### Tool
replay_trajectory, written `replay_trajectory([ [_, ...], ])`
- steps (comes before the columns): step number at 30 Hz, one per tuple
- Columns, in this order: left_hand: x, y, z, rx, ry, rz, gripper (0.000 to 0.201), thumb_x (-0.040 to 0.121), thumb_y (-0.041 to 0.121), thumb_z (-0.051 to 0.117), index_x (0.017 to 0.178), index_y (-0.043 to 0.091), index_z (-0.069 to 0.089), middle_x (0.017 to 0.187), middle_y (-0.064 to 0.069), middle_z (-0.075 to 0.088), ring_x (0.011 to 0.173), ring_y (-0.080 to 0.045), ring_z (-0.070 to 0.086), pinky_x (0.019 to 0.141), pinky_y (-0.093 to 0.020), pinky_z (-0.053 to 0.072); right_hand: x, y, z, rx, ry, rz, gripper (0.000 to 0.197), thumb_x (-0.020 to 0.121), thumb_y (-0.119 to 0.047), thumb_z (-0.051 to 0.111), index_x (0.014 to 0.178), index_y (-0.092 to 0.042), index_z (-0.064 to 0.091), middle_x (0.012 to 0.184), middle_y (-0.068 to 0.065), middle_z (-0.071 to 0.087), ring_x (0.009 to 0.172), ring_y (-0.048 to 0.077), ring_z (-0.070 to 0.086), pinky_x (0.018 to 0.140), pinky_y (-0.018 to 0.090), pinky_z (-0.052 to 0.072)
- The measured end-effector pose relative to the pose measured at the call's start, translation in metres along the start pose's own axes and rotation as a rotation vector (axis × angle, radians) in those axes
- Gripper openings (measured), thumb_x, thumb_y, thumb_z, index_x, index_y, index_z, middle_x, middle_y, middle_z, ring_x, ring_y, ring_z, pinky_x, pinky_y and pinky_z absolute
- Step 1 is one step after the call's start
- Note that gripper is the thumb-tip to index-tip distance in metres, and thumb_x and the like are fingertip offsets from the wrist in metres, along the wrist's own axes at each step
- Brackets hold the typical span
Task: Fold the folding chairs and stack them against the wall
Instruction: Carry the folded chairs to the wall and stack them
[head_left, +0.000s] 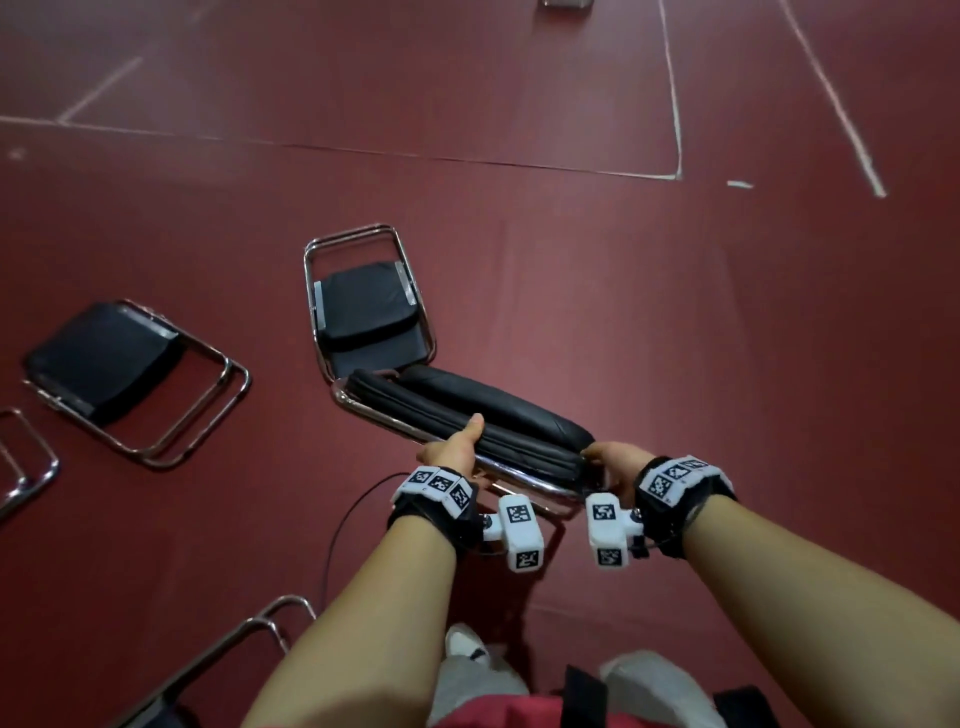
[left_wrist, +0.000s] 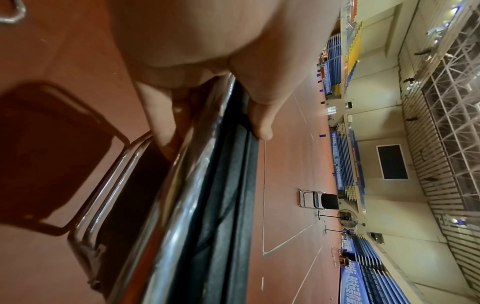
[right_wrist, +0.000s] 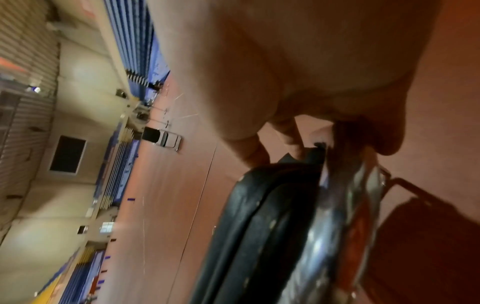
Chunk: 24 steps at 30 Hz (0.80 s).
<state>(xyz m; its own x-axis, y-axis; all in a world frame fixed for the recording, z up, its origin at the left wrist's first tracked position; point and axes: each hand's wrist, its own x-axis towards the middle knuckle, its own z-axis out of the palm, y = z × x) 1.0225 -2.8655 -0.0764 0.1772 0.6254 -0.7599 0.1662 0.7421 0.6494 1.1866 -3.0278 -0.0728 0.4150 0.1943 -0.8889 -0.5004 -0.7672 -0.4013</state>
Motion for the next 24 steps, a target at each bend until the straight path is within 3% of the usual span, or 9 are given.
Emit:
replay_trajectory([
  [2,0.030,0.000,0.012,0.040,0.036,0.002,0.116,0.024,0.057,0.089,0.123,0.011,0.050,0.114,-0.017,0.067,0.085,-0.039,0.072,0.071,-0.060,0.059,0.013,-0.014,-0.011,-0.116,-0.013,0.012,0.028,0.082,-0.031,0.066,0.092,-0.006,0.059,0.090,0.017,0.058,0.080,0.030,0.054,0.075,0.039,0.043],
  [5,0.054,0.011,0.033,0.072,0.090,0.021,0.122,0.019,0.067,0.092,0.119,0.013,0.050,0.113,-0.015,0.068,0.093,-0.037,0.070,0.083,-0.056,0.057,0.036,-0.045,-0.028,-0.277,-0.093,0.022,0.038,0.055,-0.038,0.074,0.077,-0.014,0.054,0.075,0.009,0.051,0.064,0.024,0.048,0.076,0.038,0.037],
  [6,0.060,0.017,0.041,0.063,0.105,0.041,0.117,0.022,0.063,0.094,0.117,0.009,0.051,0.111,-0.015,0.068,0.092,-0.037,0.070,0.084,-0.054,0.058,0.028,-0.059,-0.032,-0.351,-0.110,0.034,0.037,0.058,-0.040,0.074,0.074,-0.015,0.051,0.072,0.005,0.048,0.060,0.022,0.044,0.076,0.035,0.036],
  [8,0.042,0.042,0.059,0.003,0.116,0.059,0.106,0.024,0.053,0.096,0.112,0.008,0.058,0.106,-0.015,0.071,0.087,-0.036,0.072,0.082,-0.050,0.059,0.000,-0.090,-0.042,-0.510,-0.189,0.039,0.034,0.085,-0.040,0.066,0.076,-0.013,0.049,0.072,0.004,0.051,0.062,0.020,0.046,0.068,0.028,0.041],
  [11,0.010,0.081,0.081,-0.004,0.159,0.088,0.061,0.064,0.030,0.092,0.109,0.003,0.061,0.097,-0.015,0.071,0.078,-0.028,0.070,0.059,-0.029,0.058,0.010,-0.132,-0.064,-0.668,-0.274,-0.073,0.023,0.098,-0.025,0.055,0.087,-0.005,0.059,0.069,0.008,0.066,0.057,0.020,0.058,0.054,0.026,0.043],
  [13,0.005,0.088,0.083,0.008,0.227,0.101,0.044,0.074,0.022,0.087,0.104,-0.001,0.064,0.088,-0.015,0.072,0.069,-0.025,0.068,0.047,-0.022,0.049,0.027,-0.162,-0.069,-0.742,-0.301,-0.254,0.012,0.098,-0.020,0.054,0.104,-0.012,0.060,0.088,0.009,0.066,0.069,0.022,0.061,0.059,0.024,0.044],
  [16,0.003,0.090,0.083,0.043,0.323,0.091,0.053,0.070,0.026,0.089,0.107,-0.005,0.068,0.091,-0.017,0.074,0.075,-0.028,0.072,0.061,-0.029,0.051,0.040,-0.212,-0.066,-0.735,-0.394,-0.442,0.024,0.097,-0.016,0.052,0.121,-0.019,0.055,0.098,0.008,0.061,0.085,0.026,0.059,0.070,0.030,0.041],
  [19,-0.010,0.078,0.072,0.078,0.376,0.079,0.036,0.078,0.018,0.084,0.104,-0.002,0.068,0.091,-0.016,0.073,0.073,-0.026,0.070,0.062,-0.029,0.054,0.037,-0.245,-0.040,-0.794,-0.473,-0.526,0.030,0.096,-0.013,0.053,0.124,-0.021,0.052,0.098,0.009,0.062,0.084,0.028,0.062,0.073,0.033,0.044],
  [24,-0.032,0.057,0.040,0.087,0.426,0.047,0.029,0.081,0.013,0.081,0.108,0.006,0.072,0.102,-0.012,0.074,0.095,-0.028,0.071,0.093,-0.039,0.056,0.016,-0.261,0.026,-0.938,-0.556,-0.773,0.043,0.090,-0.010,0.063,0.129,-0.024,0.053,0.102,0.009,0.064,0.086,0.024,0.063,0.074,0.030,0.049],
])
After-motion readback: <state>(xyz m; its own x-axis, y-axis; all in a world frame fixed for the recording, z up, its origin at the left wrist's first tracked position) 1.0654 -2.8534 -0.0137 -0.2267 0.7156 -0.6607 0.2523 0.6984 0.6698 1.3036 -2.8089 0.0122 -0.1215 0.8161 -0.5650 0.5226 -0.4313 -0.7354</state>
